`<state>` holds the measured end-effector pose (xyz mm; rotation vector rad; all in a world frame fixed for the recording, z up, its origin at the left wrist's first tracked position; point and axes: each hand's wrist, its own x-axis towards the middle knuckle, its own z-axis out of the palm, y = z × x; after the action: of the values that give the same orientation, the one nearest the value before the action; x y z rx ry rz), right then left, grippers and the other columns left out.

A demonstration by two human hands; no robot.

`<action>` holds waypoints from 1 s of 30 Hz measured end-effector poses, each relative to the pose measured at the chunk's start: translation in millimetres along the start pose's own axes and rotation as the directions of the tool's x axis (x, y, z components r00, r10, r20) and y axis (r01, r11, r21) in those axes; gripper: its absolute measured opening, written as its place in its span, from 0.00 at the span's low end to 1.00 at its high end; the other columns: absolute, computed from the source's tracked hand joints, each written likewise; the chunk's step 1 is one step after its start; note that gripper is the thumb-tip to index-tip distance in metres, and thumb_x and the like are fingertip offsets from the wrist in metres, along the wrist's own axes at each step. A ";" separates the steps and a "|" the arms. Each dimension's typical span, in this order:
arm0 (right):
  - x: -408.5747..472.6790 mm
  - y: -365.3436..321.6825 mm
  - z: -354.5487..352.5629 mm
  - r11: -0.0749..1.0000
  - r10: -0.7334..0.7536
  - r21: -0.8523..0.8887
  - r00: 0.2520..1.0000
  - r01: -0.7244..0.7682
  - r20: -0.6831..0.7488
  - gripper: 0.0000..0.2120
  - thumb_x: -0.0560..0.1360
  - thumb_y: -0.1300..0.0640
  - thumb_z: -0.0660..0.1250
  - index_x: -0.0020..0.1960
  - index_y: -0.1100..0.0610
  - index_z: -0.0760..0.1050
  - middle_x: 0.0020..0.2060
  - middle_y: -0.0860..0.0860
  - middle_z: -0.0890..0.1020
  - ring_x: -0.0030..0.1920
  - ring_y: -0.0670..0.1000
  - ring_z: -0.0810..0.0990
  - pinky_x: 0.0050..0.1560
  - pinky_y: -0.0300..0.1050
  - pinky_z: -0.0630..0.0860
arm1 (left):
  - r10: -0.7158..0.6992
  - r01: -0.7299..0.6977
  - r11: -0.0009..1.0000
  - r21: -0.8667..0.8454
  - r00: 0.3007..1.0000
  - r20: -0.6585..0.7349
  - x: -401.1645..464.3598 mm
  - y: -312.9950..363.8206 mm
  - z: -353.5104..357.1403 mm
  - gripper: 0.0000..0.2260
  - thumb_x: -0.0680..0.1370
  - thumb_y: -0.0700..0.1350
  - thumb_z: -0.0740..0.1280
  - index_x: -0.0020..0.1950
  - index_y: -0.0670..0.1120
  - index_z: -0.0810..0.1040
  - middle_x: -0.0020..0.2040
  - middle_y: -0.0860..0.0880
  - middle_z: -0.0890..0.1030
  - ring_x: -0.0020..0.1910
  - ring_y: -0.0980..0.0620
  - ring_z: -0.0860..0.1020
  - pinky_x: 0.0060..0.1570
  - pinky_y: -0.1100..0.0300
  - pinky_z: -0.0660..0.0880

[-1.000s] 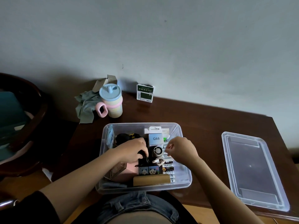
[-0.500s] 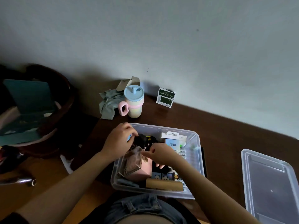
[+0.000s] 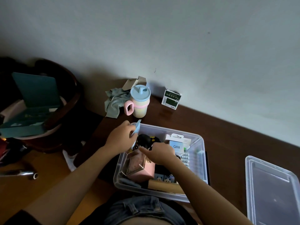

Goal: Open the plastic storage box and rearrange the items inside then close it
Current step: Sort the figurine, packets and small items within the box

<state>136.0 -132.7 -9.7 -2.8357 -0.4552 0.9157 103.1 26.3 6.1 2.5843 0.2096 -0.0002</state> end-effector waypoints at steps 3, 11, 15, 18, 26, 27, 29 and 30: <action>-1.2 9.8 -13.1 0.949 -0.105 0.277 0.978 0.152 -0.179 0.29 0.70 0.32 0.63 0.59 0.53 0.69 0.48 0.50 0.80 0.49 0.52 0.79 0.43 0.46 0.74 | 0.025 -0.031 0.937 -0.349 0.999 -0.022 7.3 2.0 -16.0 0.12 0.75 0.37 0.66 0.33 0.41 0.67 0.36 0.44 0.71 0.35 0.48 0.71 0.37 0.55 0.67; -11.1 40.2 -34.9 0.762 -0.139 0.558 0.925 0.328 -0.354 0.17 0.66 0.49 0.77 0.48 0.55 0.74 0.39 0.47 0.80 0.38 0.47 0.77 0.38 0.43 0.72 | 0.052 0.141 0.652 -0.745 0.972 0.229 13.4 29.3 3.8 0.10 0.79 0.40 0.64 0.38 0.44 0.72 0.38 0.47 0.78 0.38 0.54 0.77 0.34 0.62 0.77; -22.0 71.3 -31.9 0.729 -0.076 0.610 0.922 0.311 -0.379 0.07 0.71 0.55 0.74 0.47 0.54 0.79 0.40 0.46 0.84 0.39 0.45 0.82 0.41 0.43 0.79 | 0.019 0.041 0.935 -0.353 0.986 0.163 19.6 14.4 12.7 0.11 0.81 0.42 0.59 0.44 0.44 0.79 0.40 0.53 0.79 0.41 0.53 0.77 0.37 0.67 0.70; -31.2 89.4 -30.7 0.599 0.031 0.753 0.932 0.272 -0.361 0.04 0.73 0.57 0.71 0.46 0.56 0.78 0.39 0.50 0.84 0.40 0.49 0.84 0.41 0.46 0.82 | 0.064 -0.089 0.995 0.050 0.926 0.371 20.5 6.2 20.5 0.10 0.80 0.41 0.60 0.59 0.48 0.77 0.57 0.52 0.76 0.57 0.50 0.74 0.51 0.61 0.72; -46.4 109.7 -28.3 0.444 0.076 0.866 0.953 0.231 -0.293 0.02 0.75 0.59 0.68 0.45 0.57 0.78 0.36 0.48 0.85 0.37 0.44 0.84 0.34 0.33 0.76 | 0.096 -0.139 0.987 0.082 0.914 0.394 19.0 20.8 24.2 0.07 0.79 0.46 0.62 0.54 0.50 0.78 0.55 0.51 0.77 0.52 0.52 0.77 0.53 0.57 0.73; -46.6 110.6 -27.3 0.439 0.081 0.870 0.954 0.225 -0.288 0.02 0.75 0.59 0.68 0.46 0.57 0.78 0.37 0.48 0.85 0.38 0.44 0.84 0.35 0.34 0.76 | 0.090 -0.136 0.988 0.076 0.897 0.434 18.9 20.4 22.4 0.06 0.79 0.47 0.62 0.51 0.51 0.78 0.52 0.52 0.80 0.49 0.52 0.77 0.50 0.58 0.73; -46.0 112.1 -26.0 0.451 0.116 0.869 0.953 0.202 -0.281 0.05 0.75 0.57 0.68 0.49 0.58 0.78 0.40 0.50 0.85 0.42 0.48 0.85 0.39 0.40 0.79 | 0.078 -0.127 0.990 0.055 0.839 0.539 18.1 20.2 18.4 0.08 0.77 0.53 0.65 0.50 0.52 0.79 0.49 0.53 0.81 0.47 0.55 0.78 0.48 0.60 0.74; -46.1 112.8 -26.4 0.470 0.144 0.863 0.949 0.185 -0.282 0.06 0.75 0.56 0.68 0.49 0.57 0.78 0.41 0.51 0.85 0.43 0.49 0.85 0.42 0.44 0.81 | 0.071 -0.127 0.991 0.049 0.794 0.604 17.7 20.1 16.1 0.13 0.75 0.58 0.66 0.55 0.52 0.78 0.52 0.55 0.80 0.50 0.56 0.77 0.49 0.61 0.74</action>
<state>143.5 -255.0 13.2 -1.8936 0.0657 0.4284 124.2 3.7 2.2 2.5285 -0.1710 -0.8028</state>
